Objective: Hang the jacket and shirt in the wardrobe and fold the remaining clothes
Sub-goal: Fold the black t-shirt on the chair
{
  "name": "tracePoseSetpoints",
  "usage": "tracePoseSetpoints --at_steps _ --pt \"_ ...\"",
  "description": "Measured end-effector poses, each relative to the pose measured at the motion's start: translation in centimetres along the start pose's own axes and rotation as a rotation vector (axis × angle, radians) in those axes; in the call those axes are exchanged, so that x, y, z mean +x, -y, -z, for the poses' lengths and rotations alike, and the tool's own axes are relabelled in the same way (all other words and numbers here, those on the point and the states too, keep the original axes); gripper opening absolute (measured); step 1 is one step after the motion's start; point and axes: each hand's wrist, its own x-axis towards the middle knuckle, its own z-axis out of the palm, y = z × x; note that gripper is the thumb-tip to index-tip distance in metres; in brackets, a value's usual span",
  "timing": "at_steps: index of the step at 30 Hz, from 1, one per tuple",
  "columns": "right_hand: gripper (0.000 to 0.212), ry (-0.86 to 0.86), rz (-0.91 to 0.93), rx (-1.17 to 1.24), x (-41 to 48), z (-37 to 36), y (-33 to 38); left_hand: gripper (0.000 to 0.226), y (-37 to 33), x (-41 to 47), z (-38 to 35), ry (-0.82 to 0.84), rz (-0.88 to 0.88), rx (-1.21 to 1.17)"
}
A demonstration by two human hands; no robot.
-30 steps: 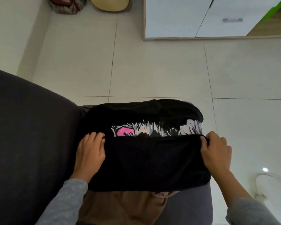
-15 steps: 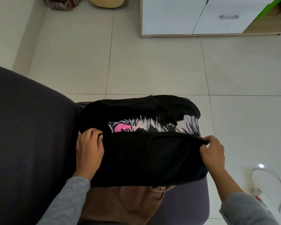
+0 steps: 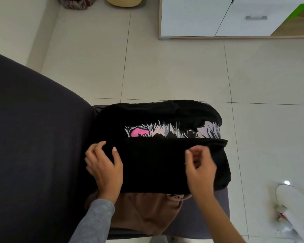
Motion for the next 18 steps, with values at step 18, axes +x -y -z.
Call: tracePoseSetpoints --at_steps 18 --pt "0.022 0.218 -0.259 -0.103 -5.1 -3.6 1.7 0.013 2.1 -1.8 2.5 0.102 0.339 -0.239"
